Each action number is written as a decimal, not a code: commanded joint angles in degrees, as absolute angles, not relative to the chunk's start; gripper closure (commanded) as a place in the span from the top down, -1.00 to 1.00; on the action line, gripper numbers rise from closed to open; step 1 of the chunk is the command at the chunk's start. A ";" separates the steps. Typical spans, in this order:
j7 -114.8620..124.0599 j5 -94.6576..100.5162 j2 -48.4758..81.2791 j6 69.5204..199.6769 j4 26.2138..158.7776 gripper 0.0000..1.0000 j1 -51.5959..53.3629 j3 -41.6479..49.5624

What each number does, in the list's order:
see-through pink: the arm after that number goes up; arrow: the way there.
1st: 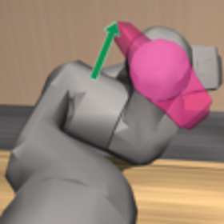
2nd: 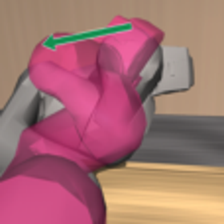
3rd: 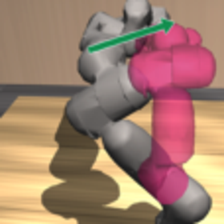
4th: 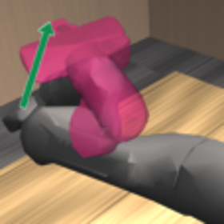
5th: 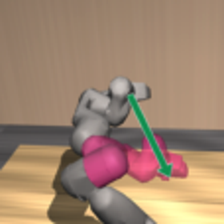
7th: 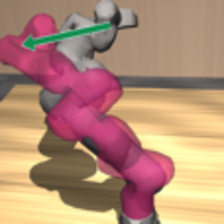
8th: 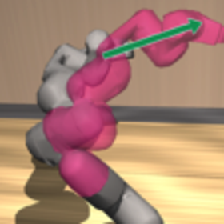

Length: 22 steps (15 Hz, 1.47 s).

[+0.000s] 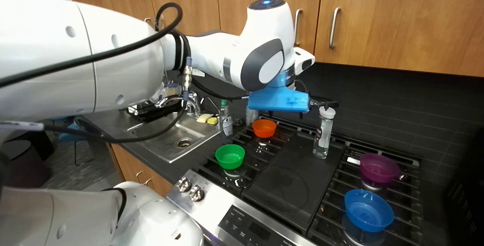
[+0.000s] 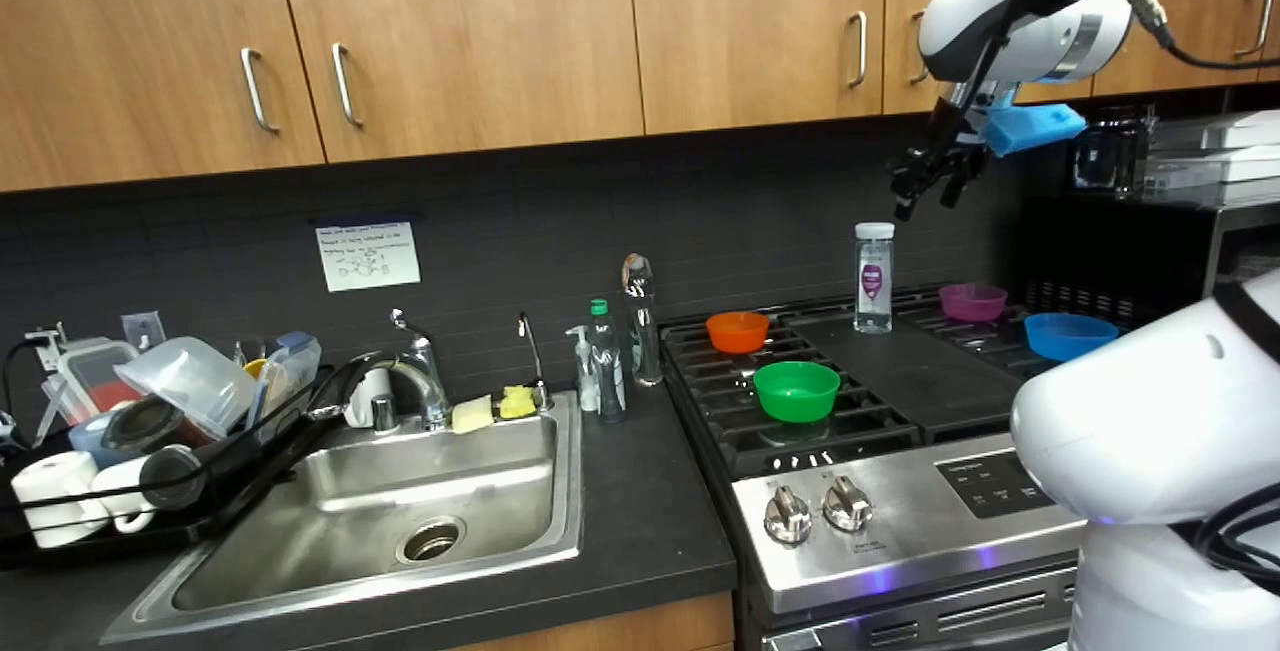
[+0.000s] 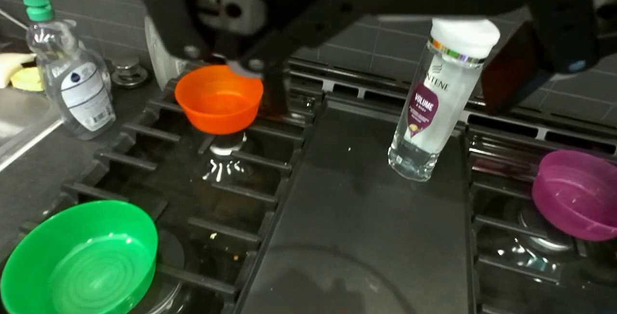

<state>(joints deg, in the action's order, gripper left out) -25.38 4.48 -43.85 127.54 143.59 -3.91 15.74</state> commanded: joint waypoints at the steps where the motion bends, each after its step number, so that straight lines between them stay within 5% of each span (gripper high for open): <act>1: -24.36 2.61 -44.70 132.62 143.37 1.00 -2.85 16.22; 22: -14.54 0.96 -47.57 133.82 138.24 1.00 -3.93 14.13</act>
